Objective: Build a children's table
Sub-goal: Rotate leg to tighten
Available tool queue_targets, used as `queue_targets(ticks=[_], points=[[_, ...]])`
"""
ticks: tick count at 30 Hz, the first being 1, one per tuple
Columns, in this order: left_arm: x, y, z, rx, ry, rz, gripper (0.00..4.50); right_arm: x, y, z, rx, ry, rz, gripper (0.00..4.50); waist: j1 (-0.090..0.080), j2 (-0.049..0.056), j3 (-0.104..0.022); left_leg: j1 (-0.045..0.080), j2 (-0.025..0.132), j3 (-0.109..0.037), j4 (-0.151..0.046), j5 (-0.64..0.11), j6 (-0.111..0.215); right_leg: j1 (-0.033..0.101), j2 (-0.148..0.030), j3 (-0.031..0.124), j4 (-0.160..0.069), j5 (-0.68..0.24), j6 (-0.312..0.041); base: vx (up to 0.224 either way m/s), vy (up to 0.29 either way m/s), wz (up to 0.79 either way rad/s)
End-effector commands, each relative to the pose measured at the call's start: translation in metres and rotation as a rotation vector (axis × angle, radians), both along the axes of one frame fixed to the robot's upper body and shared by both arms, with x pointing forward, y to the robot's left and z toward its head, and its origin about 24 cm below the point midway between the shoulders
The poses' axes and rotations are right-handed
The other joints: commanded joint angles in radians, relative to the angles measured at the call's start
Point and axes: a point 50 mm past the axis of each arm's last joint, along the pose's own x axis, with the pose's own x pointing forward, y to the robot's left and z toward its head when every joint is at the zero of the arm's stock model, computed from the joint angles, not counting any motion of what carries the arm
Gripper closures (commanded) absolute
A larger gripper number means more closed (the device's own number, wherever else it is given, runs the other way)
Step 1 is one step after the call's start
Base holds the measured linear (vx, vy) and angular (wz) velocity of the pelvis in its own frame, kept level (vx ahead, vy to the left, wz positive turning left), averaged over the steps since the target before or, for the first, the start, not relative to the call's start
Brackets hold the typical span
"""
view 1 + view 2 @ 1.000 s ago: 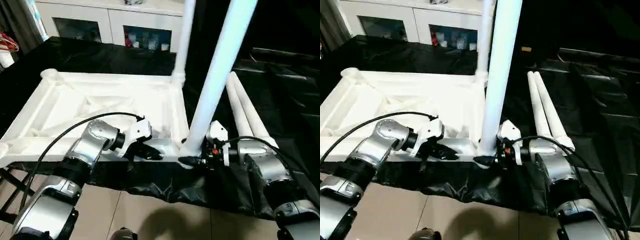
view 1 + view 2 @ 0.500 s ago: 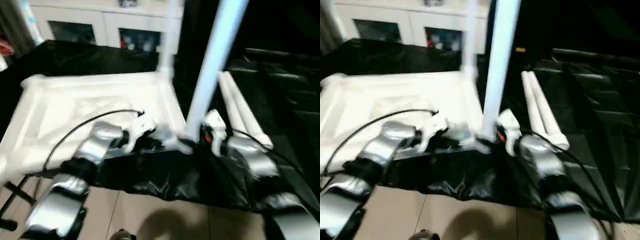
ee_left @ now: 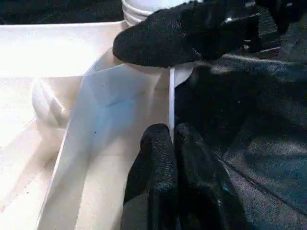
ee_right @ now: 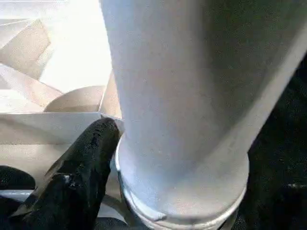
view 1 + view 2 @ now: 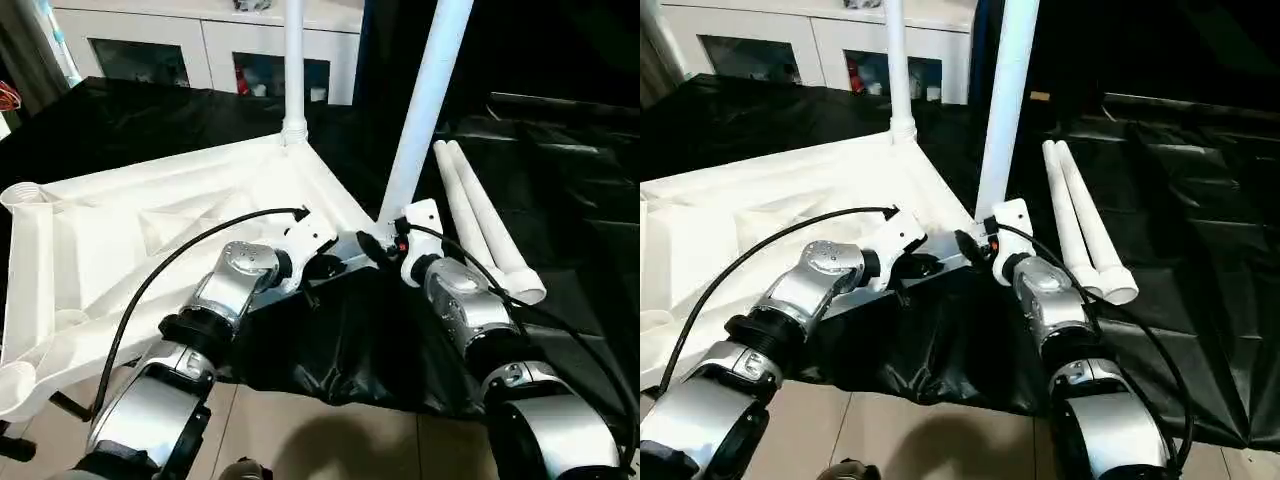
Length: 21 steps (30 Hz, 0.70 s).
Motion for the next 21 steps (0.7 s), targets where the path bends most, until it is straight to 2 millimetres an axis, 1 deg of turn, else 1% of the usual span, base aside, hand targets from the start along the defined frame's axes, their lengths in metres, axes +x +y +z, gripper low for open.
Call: queue_targets(ticks=[1, 2, 3, 5, 6, 8, 9, 10, 11, 12, 13, 14, 15, 16, 17, 18, 20, 21], points=[[-0.005, -0.020, 0.017, -0.086, -0.066, -0.147, 4.50, -0.014, 0.026, -0.013, 0.004, 0.046, 0.204, 0.63, 0.000, 0.002, -0.067, 0.024, 0.049, -0.026, -0.064, -0.203, 0.034, 0.039, -0.082, 0.045, -0.072, -0.033, -0.237, 0.000, 0.000, 0.00], [-0.006, -0.019, 0.017, -0.087, -0.065, -0.155, 4.50, -0.014, 0.025, -0.013, 0.004, 0.044, 0.209, 0.63, 0.000, 0.002, -0.067, 0.023, 0.049, -0.027, -0.064, -0.197, 0.036, 0.041, -0.082, 0.044, -0.070, -0.022, -0.238, 0.000, 0.000, 0.00], [-0.008, -0.017, 0.017, -0.088, -0.058, -0.185, 4.50, -0.016, 0.024, -0.012, 0.008, 0.033, 0.256, 0.63, -0.002, 0.001, -0.068, 0.022, 0.049, -0.026, -0.062, -0.186, 0.042, 0.042, -0.081, 0.044, -0.067, 0.002, -0.244, 0.000, 0.000, 0.00], [-0.010, -0.013, 0.017, -0.083, -0.050, -0.223, 4.50, -0.019, 0.021, -0.011, 0.011, 0.020, 0.331, 0.63, -0.002, 0.001, -0.068, 0.021, 0.048, -0.023, -0.060, -0.174, 0.053, 0.042, -0.080, 0.043, -0.066, 0.021, -0.251, 0.000, 0.000, 0.00], [-0.012, -0.010, 0.016, -0.071, -0.046, -0.247, 4.50, -0.023, 0.019, -0.010, 0.011, 0.012, 0.399, 0.63, 0.003, 0.003, -0.068, 0.021, 0.050, -0.022, -0.057, -0.166, 0.066, 0.042, -0.079, 0.042, -0.064, 0.038, -0.258, 0.000, 0.000, 0.00], [-0.014, -0.002, 0.016, -0.052, -0.036, -0.285, 4.50, -0.030, 0.014, -0.009, 0.012, 0.010, 0.517, 0.63, 0.006, 0.002, -0.068, 0.021, 0.051, -0.022, -0.057, -0.169, 0.075, 0.043, -0.077, 0.040, -0.064, 0.039, -0.259, 0.000, 0.000, 0.00], [-0.014, -0.001, 0.016, -0.052, -0.035, -0.287, 4.50, -0.031, 0.013, -0.009, 0.012, 0.010, 0.524, 0.63, 0.008, 0.002, -0.067, 0.022, 0.051, -0.022, -0.058, -0.174, 0.077, 0.042, -0.076, 0.040, -0.065, 0.032, -0.257, 0.000, 0.000, 0.00], [-0.014, 0.003, 0.016, -0.045, -0.029, -0.302, 4.50, -0.035, 0.010, -0.009, 0.013, 0.014, 0.583, 0.63, 0.007, 0.003, -0.067, 0.023, 0.053, -0.022, -0.060, -0.181, 0.074, 0.040, -0.078, 0.040, -0.064, 0.018, -0.260, 0.000, 0.000, 0.00], [-0.014, 0.004, 0.016, -0.044, -0.028, -0.304, 4.50, -0.036, 0.009, -0.009, 0.013, 0.015, 0.597, 0.63, 0.006, 0.001, -0.066, 0.022, 0.052, -0.022, -0.060, -0.190, 0.073, 0.040, -0.077, 0.039, -0.066, 0.004, -0.261, 0.000, 0.000, 0.00], [-0.014, 0.008, 0.016, -0.036, -0.019, -0.316, 4.50, -0.040, 0.005, -0.008, 0.014, 0.019, 0.657, 0.63, 0.010, 0.002, -0.064, 0.025, 0.055, -0.022, -0.061, -0.210, 0.065, 0.038, -0.079, 0.041, -0.071, -0.036, -0.260, 0.000, 0.000, 0.00], [-0.015, 0.013, 0.016, -0.028, -0.011, -0.328, 4.50, -0.045, 0.001, -0.007, 0.017, 0.028, 0.725, 0.63, 0.011, 0.001, -0.063, 0.025, 0.055, -0.022, -0.061, -0.217, 0.063, 0.037, -0.079, 0.041, -0.072, -0.047, -0.259, 0.000, 0.000, 0.00], [-0.015, 0.014, 0.016, -0.026, -0.009, -0.331, 4.50, -0.046, 0.000, -0.006, 0.017, 0.031, 0.743, 0.63, 0.015, 0.001, -0.064, 0.025, 0.056, -0.023, -0.062, -0.222, 0.060, 0.039, -0.081, 0.041, -0.072, -0.061, -0.255, 0.000, 0.000, 0.00], [-0.015, 0.018, 0.016, -0.020, 0.000, -0.340, 4.50, -0.050, -0.003, -0.006, 0.010, 0.040, 0.789, 0.63, 0.016, 0.002, -0.064, 0.026, 0.057, -0.024, -0.064, -0.226, 0.055, 0.036, -0.081, 0.041, -0.072, -0.069, -0.255, 0.000, 0.000, 0.00], [-0.015, 0.018, 0.016, -0.019, 0.002, -0.342, 4.50, -0.050, -0.004, -0.006, 0.009, 0.042, 0.796, 0.77, 0.016, 0.001, -0.063, 0.025, 0.056, -0.024, -0.064, -0.228, 0.054, 0.036, -0.080, 0.041, -0.072, -0.073, -0.256, 0.000, 0.000, 0.00], [-0.016, 0.021, 0.016, -0.015, 0.008, -0.347, 4.50, -0.052, -0.005, -0.006, 0.001, 0.043, 0.822, 0.77, 0.017, 0.001, -0.063, 0.026, 0.056, -0.023, -0.064, -0.230, 0.052, 0.036, -0.080, 0.041, -0.073, -0.077, -0.255, 0.000, 0.000, 0.00], [-0.016, 0.022, 0.016, -0.012, 0.018, -0.354, 4.50, -0.054, -0.006, -0.006, -0.001, 0.053, 0.847, 0.87, 0.021, 0.002, -0.063, 0.026, 0.057, -0.023, -0.063, -0.223, 0.050, 0.035, -0.082, 0.042, -0.072, -0.075, -0.255, 0.000, 0.000, 0.00], [-0.017, 0.024, 0.016, -0.010, 0.026, -0.366, 4.50, -0.056, -0.007, -0.006, -0.005, 0.059, 0.873, 0.94, 0.026, 0.000, -0.065, 0.026, 0.056, -0.023, -0.061, -0.211, 0.052, 0.035, -0.082, 0.042, -0.071, -0.063, -0.258, 0.000, 0.000, 0.00], [-0.018, 0.027, 0.016, -0.007, 0.034, -0.381, 4.50, -0.059, -0.008, -0.006, -0.005, 0.073, 0.903, 1.14, 0.027, 0.001, -0.065, 0.026, 0.056, -0.023, -0.061, -0.209, 0.053, 0.036, -0.082, 0.042, -0.071, -0.059, -0.258, 0.000, 0.000, 0.00]])
